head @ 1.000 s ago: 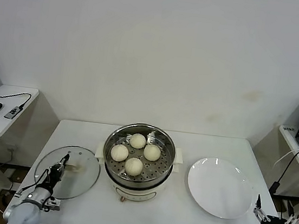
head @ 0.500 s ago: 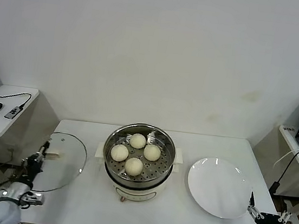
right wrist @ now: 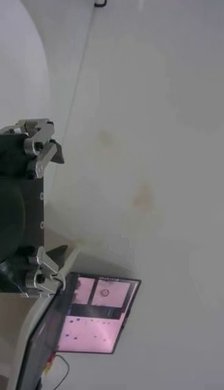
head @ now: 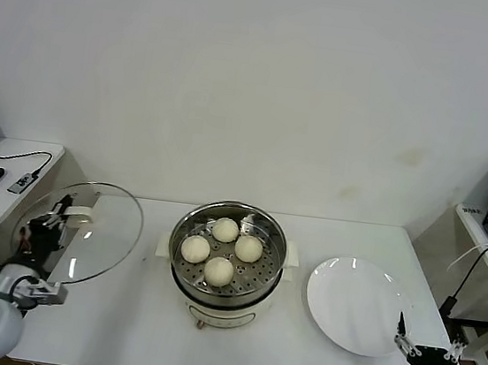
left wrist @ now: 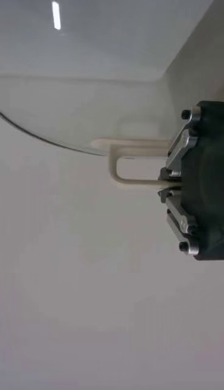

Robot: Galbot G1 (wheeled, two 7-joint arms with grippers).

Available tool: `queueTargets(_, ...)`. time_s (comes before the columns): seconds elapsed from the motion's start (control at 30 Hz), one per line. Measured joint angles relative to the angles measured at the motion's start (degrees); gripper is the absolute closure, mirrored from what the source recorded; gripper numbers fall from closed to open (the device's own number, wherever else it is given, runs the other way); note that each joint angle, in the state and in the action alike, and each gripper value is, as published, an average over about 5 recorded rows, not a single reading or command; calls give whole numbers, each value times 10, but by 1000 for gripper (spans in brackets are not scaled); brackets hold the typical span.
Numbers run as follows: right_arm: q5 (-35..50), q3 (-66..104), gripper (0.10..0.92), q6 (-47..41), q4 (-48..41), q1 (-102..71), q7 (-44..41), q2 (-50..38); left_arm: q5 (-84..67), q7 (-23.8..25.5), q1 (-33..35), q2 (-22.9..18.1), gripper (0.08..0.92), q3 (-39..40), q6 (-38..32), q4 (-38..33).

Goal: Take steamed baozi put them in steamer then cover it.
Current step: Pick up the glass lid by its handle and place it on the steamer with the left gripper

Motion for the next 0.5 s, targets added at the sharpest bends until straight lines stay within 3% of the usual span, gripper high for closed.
queueTargets(0.27, -27, -14, 203, 8, -1, -3, 5, 12, -6, 26, -70, 3, 856, 112, 72, -39)
queueTargets(0.5, -50, -24, 203, 11, -5, 1, 10, 24, 18, 55, -149, -27, 856, 223, 124, -49)
